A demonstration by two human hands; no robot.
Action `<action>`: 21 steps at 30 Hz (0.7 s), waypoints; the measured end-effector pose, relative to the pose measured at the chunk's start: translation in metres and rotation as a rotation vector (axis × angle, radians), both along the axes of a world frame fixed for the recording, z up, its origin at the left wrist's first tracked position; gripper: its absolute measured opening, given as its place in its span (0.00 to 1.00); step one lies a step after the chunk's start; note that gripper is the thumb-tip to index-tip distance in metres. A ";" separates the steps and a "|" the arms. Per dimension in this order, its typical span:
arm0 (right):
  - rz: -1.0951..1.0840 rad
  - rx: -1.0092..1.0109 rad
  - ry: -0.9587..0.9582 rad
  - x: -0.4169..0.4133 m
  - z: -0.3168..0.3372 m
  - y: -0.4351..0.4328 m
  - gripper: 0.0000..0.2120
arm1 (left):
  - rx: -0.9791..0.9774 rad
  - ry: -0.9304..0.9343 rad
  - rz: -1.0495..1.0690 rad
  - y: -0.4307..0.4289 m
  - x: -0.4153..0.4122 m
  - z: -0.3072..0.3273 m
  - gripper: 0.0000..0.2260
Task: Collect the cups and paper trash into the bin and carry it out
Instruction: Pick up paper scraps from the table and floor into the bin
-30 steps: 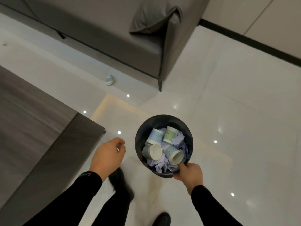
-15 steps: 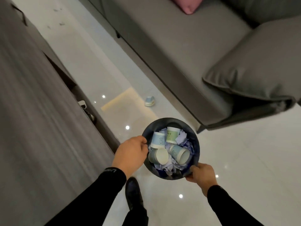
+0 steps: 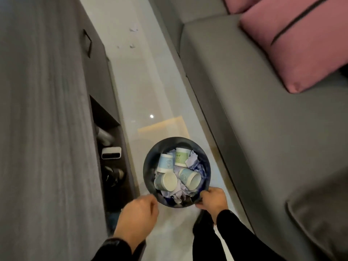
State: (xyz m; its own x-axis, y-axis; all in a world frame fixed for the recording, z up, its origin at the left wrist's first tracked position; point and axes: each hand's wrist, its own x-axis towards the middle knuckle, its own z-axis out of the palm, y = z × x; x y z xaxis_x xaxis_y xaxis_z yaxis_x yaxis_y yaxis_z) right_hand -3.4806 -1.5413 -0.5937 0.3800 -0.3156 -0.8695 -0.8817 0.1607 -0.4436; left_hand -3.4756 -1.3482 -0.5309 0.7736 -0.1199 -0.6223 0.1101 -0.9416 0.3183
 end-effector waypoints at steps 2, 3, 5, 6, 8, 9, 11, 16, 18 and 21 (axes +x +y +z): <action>0.198 0.016 -0.152 0.050 -0.015 -0.013 0.20 | 0.037 0.035 0.070 -0.013 0.021 -0.023 0.07; 0.187 0.065 -0.025 0.069 -0.022 -0.021 0.18 | 0.063 0.056 0.092 -0.018 0.031 -0.034 0.08; 0.084 0.051 0.041 0.102 -0.036 -0.032 0.13 | 0.079 0.060 0.149 -0.030 0.051 -0.056 0.09; 0.194 -0.018 0.057 0.119 -0.043 -0.035 0.12 | 0.065 0.039 0.207 -0.035 0.061 -0.066 0.09; 0.326 -0.049 0.064 0.143 -0.060 -0.044 0.07 | 0.020 -0.017 0.356 -0.043 0.084 -0.084 0.08; 0.297 -0.045 0.044 0.154 -0.070 -0.048 0.04 | 0.001 -0.037 0.420 -0.045 0.098 -0.094 0.08; 0.334 -0.091 0.047 0.171 -0.088 -0.053 0.06 | -0.024 -0.039 0.473 -0.044 0.122 -0.114 0.08; 0.411 -0.046 0.065 0.202 -0.139 -0.043 0.10 | -0.048 -0.021 0.496 -0.034 0.163 -0.166 0.09; 0.317 0.009 0.109 0.207 -0.152 -0.041 0.07 | -0.047 0.002 0.505 -0.031 0.166 -0.185 0.09; 0.244 0.004 0.081 0.204 -0.163 -0.039 0.10 | -0.029 0.047 0.521 -0.027 0.163 -0.208 0.10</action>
State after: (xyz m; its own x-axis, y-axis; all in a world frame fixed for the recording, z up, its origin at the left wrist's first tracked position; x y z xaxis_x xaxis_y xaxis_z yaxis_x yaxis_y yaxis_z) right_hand -3.2767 -1.5802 -0.7564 0.3732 -0.2199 -0.9013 -0.9273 -0.0595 -0.3695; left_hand -3.3122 -1.3749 -0.7394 0.7069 0.2555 -0.6595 0.5761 -0.7489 0.3274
